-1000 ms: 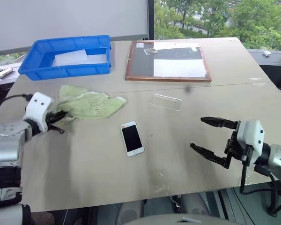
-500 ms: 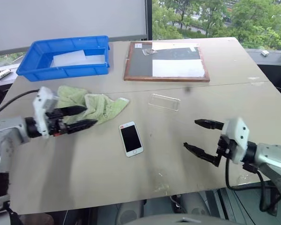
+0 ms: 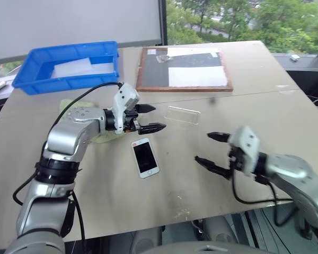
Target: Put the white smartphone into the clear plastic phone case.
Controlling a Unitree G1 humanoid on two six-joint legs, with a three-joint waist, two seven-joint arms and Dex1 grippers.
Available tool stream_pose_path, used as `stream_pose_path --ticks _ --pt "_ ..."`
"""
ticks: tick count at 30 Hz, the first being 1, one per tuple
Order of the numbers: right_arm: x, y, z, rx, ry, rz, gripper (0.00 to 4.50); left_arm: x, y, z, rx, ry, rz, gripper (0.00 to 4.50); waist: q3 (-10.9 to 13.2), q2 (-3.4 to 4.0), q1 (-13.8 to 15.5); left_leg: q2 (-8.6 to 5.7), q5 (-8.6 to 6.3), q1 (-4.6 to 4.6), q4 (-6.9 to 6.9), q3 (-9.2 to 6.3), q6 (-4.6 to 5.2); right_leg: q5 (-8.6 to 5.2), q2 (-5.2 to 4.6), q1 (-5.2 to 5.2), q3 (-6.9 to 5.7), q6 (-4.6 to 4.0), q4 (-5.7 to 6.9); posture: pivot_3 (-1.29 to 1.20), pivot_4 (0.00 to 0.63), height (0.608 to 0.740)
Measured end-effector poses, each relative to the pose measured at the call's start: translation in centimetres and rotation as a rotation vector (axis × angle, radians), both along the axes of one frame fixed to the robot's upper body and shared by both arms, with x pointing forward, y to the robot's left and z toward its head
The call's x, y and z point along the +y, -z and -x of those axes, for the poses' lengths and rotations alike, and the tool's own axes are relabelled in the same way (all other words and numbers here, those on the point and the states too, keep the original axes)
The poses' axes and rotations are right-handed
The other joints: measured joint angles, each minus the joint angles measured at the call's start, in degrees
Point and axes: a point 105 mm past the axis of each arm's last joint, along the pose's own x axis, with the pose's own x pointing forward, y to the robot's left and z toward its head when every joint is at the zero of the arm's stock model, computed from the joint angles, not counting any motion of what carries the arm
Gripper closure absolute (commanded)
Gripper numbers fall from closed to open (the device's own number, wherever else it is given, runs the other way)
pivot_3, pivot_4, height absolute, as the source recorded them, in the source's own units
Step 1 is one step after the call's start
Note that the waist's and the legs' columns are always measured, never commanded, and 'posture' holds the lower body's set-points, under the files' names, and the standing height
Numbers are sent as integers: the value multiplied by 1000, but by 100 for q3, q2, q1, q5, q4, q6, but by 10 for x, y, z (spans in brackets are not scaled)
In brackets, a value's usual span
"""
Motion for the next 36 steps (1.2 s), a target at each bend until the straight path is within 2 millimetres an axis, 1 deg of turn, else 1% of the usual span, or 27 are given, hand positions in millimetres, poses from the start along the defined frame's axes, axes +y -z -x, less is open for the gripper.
stream_pose_path --ticks 2,3,4,6,8,10,11,12,13,16,20,21,22,25,29,31,32,33,34,35,36 --pt "10 15 -4 50 -11 17 0 -5 10 -7 4 27 -37 16 0 1 43 1 0 -2 0 -8 0 -2 3 -1 -7 -6 6 0 150 740" --pt "12 19 -5 62 -14 24 0 -7 13 -11 4 30 -46 16 0 1 70 0 0 -8 2 -13 0 1 2 -1 -12 -11 4 0 150 740" --pt "14 24 -6 68 -12 39 0 -15 17 -20 11 39 -57 16 0 1 126 -2 0 -16 9 -15 0 5 1 0 -16 -16 1 0 150 740" --pt "17 26 -7 59 -15 46 0 -29 22 -30 13 65 -94 16 0 0 190 -5 0 -33 26 -18 0 5 0 -1 -16 -14 -5 0 150 740" --pt "16 26 -7 54 -10 51 0 -40 27 -39 7 83 -133 16 0 0 199 -10 -1 -44 43 -18 0 6 -1 0 -12 -12 -9 0 150 740" --pt "14 27 -5 55 -8 57 0 -45 32 -43 8 89 -157 16 0 0 200 -10 -2 -53 53 -20 2 5 -2 -1 -14 -11 -10 0 150 740" --pt "7 30 -2 66 8 71 0 -57 42 -51 10 107 -200 16 1 1 188 -11 -4 -54 56 -24 4 4 -2 -1 -17 -9 -8 0 150 740" --pt "7 31 0 67 7 76 0 -62 46 -56 2 110 -231 517 1 0 191 -10 -4 -60 63 -33 4 4 -1 -2 -28 -9 -5 0 150 740" --pt "7 30 2 63 8 76 0 -67 49 -60 -10 120 -265 713 1 0 179 -10 -4 -58 63 -33 4 3 -1 -2 -27 -9 0 0 150 740" --pt "8 28 4 46 22 72 0 -76 50 -67 -43 141 -323 2143 1 0 153 -9 -4 -49 64 -33 5 -8 2 0 -23 10 8 0 150 740" --pt "9 27 6 39 43 62 0 -78 50 -70 -59 162 -342 4136 0 0 157 -9 -4 -45 65 -32 5 -8 2 2 -21 11 14 0 150 740" --pt "9 27 5 38 46 63 0 -78 50 -69 -57 169 -337 4427 0 0 157 -9 -4 -44 66 -32 5 -8 2 3 -21 11 14 0 150 740" --pt "9 27 5 36 49 62 0 -78 51 -68 -55 174 -332 4427 0 0 155 -9 -4 -43 66 -32 5 -8 2 3 -21 11 15 0 150 740" --pt "11 25 5 33 53 48 0 -72 50 -67 -35 176 -309 4427 0 0 134 -7 -4 -42 65 -32 5 -8 4 2 -20 10 18 0 150 740" --pt "13 23 3 29 52 37 0 -40 45 -67 14 126 -257 4427 1 1 53 -4 -4 -44 63 -34 5 -7 6 1 -20 8 18 0 150 740" --pt "15 24 2 34 49 33 0 -25 37 -62 33 110 -206 4427 2 1 40 -5 -4 -47 63 -35 5 -4 5 0 -21 2 15 0 150 740" --pt "16 22 1 28 40 28 0 -13 31 -56 32 105 -177 4427 4 4 8 -2 -4 -46 62 -31 4 3 5 -1 -13 -9 16 0 150 740" --pt "17 21 0 23 33 27 0 4 25 -45 38 91 -151 4427 5 6 -32 -2 -4 -41 57 -30 4 3 5 -3 -7 -10 15 0 150 740" --pt "16 21 0 22 34 27 0 10 24 -41 46 85 -144 4427 6 7 -34 0 -4 -40 56 -32 4 3 5 -2 -6 -11 14 0 150 740" --pt "15 21 -1 22 28 27 0 33 24 -21 56 55 -159 4427 6 8 -60 4 -4 -35 46 -35 4 3 6 -3 -2 -12 13 0 150 740" --pt "14 21 -2 24 28 30 0 39 25 -16 67 41 -163 4427 8 12 -45 2 -4 -33 44 -36 4 2 4 -2 -6 -12 15 0 150 740"
